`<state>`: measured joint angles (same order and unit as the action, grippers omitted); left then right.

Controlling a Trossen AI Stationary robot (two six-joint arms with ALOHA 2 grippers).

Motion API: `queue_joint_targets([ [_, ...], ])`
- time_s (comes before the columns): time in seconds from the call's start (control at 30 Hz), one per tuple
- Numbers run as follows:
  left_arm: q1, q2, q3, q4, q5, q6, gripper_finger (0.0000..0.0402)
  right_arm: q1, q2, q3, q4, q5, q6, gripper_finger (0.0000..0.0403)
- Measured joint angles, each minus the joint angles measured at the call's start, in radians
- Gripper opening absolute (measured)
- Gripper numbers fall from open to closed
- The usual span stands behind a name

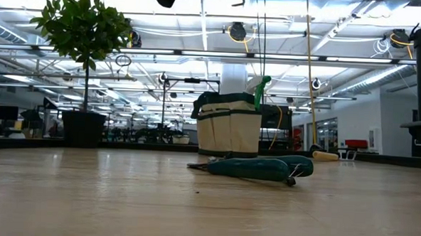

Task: Pick & Place Garden tools in Gardening bag
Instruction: Put the left hand rake into the gardening bag

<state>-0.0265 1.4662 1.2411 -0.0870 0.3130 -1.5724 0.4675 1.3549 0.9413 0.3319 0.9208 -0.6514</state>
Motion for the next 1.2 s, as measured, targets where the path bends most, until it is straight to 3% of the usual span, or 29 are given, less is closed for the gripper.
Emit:
queue_joint_targets([
  [0.17, 0.001, 0.0, 0.0, 0.001, 0.0, 0.001, 0.0065, 0.001, -0.005, 0.0, 0.0, 0.049, -0.023, 0.0394],
  [0.8, 0.001, 0.0, 0.0, 0.013, 0.0, -0.033, 0.0065, -0.009, -0.004, 0.0, -0.001, 0.044, -0.102, 0.0394],
  [0.93, -0.004, 0.0, 0.0, 0.018, 0.0, -0.049, 0.0065, -0.009, -0.004, 0.0, -0.003, -0.012, -0.102, 0.0394],
  [1.2, -0.008, 0.0, 0.0, 0.038, 0.003, -0.063, 0.0065, -0.038, -0.004, -0.001, 0.003, -0.01, -0.115, 0.0393],
])
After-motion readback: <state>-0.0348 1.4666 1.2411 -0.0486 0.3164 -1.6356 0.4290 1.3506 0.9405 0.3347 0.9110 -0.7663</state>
